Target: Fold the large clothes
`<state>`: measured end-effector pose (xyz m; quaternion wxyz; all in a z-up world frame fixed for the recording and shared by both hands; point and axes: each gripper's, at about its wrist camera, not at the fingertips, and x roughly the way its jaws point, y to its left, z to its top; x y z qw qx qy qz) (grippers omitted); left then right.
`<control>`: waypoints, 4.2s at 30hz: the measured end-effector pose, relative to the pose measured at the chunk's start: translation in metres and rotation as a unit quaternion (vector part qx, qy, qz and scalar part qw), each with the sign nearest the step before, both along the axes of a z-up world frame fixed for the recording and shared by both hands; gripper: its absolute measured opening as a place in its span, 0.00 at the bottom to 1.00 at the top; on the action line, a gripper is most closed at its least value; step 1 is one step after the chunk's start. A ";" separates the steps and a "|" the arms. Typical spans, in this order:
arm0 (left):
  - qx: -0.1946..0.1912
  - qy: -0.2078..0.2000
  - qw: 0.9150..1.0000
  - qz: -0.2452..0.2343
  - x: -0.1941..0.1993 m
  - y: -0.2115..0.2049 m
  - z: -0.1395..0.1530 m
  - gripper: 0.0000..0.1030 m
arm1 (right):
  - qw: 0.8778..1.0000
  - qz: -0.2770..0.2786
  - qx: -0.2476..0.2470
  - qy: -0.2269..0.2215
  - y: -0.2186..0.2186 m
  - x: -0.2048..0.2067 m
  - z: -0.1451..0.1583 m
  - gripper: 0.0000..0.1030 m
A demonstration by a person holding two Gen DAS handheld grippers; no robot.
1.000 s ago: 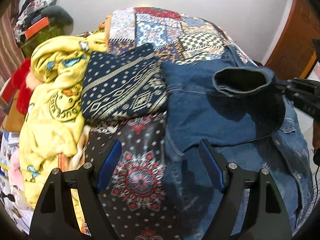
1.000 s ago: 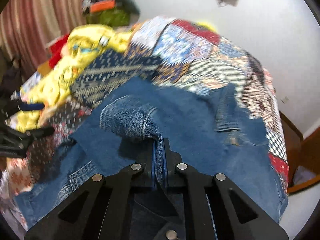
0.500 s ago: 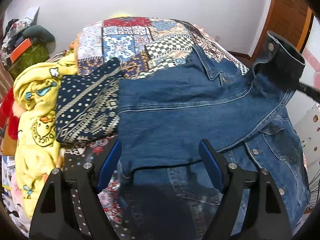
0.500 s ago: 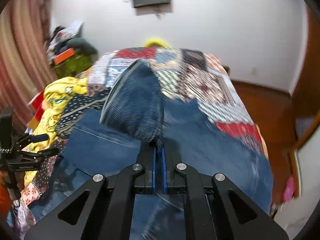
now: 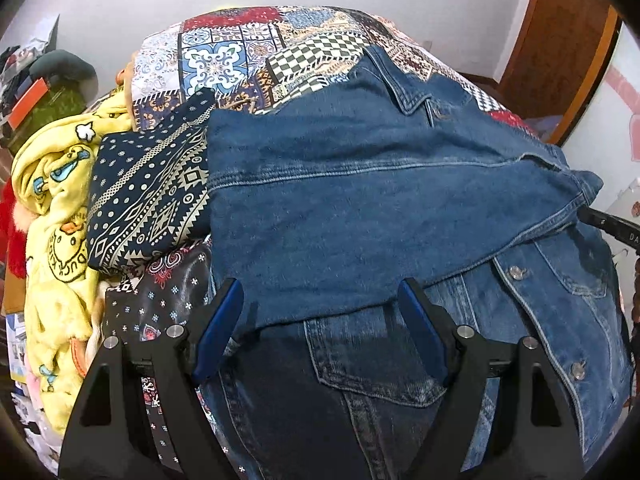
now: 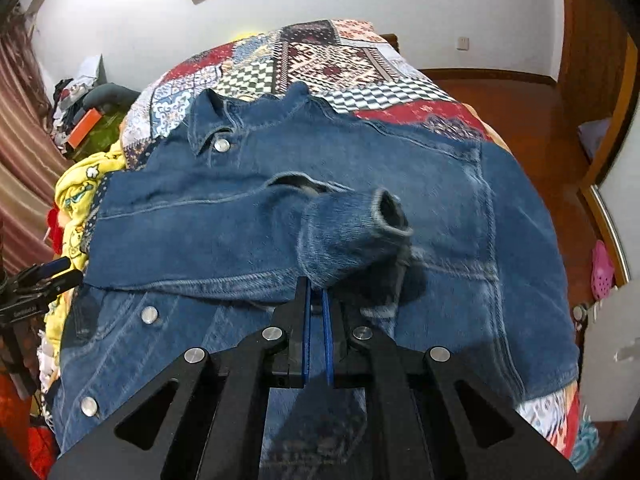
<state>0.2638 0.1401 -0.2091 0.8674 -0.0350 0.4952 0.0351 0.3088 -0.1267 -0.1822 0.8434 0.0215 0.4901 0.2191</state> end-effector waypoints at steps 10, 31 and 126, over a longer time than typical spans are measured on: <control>0.000 -0.015 0.999 -0.033 0.015 -0.024 0.017 0.76 | 0.992 -0.124 0.027 0.022 -0.089 -0.015 0.015 0.76; 0.119 -0.066 0.957 -0.258 0.115 -0.275 0.008 0.89 | 0.924 -0.289 0.182 0.170 -0.220 -0.025 -0.058 0.78; 0.148 0.017 0.894 -0.422 0.132 -0.401 -0.029 0.51 | 0.970 -0.244 0.006 -0.013 -0.184 -0.053 0.022 0.64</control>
